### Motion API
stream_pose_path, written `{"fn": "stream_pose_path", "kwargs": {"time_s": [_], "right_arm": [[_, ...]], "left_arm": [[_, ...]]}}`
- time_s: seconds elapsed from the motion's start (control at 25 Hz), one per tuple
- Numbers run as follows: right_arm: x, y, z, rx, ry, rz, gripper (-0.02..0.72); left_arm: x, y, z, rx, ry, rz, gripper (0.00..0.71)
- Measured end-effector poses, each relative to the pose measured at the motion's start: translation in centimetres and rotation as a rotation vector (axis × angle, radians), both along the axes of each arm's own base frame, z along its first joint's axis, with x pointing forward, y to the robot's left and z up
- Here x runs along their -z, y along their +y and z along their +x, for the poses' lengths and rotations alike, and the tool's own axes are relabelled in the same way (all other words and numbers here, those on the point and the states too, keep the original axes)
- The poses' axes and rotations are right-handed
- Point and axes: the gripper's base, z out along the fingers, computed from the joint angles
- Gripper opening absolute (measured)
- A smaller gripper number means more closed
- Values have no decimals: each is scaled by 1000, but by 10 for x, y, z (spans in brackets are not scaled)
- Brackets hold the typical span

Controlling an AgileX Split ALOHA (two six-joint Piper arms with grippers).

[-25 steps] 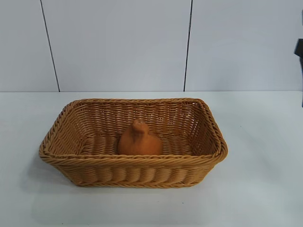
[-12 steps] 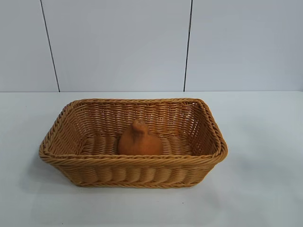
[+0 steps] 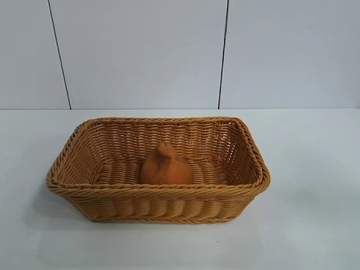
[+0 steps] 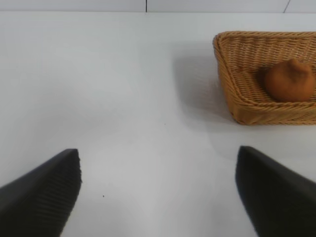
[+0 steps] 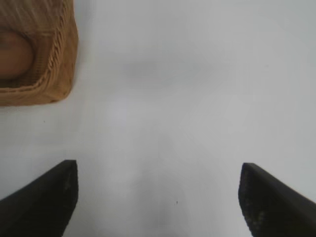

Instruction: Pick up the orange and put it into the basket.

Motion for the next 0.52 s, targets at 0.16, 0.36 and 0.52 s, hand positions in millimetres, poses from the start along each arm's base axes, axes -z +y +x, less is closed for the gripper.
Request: {"fn": "stream_pose_path", "kwargs": {"time_s": [0.16,0.36,0.52], "right_arm": [[-3,-1,-20,0,-129,9,610],[-2,-2,-35,0,-223,15,610],[-2,-2,-36,0,-228,16,610]], "left_arm": [[0,0,0,0,0,0,609],[0,0,0,0,0,0,609],[0,0,0,0,0,0,609]]}}
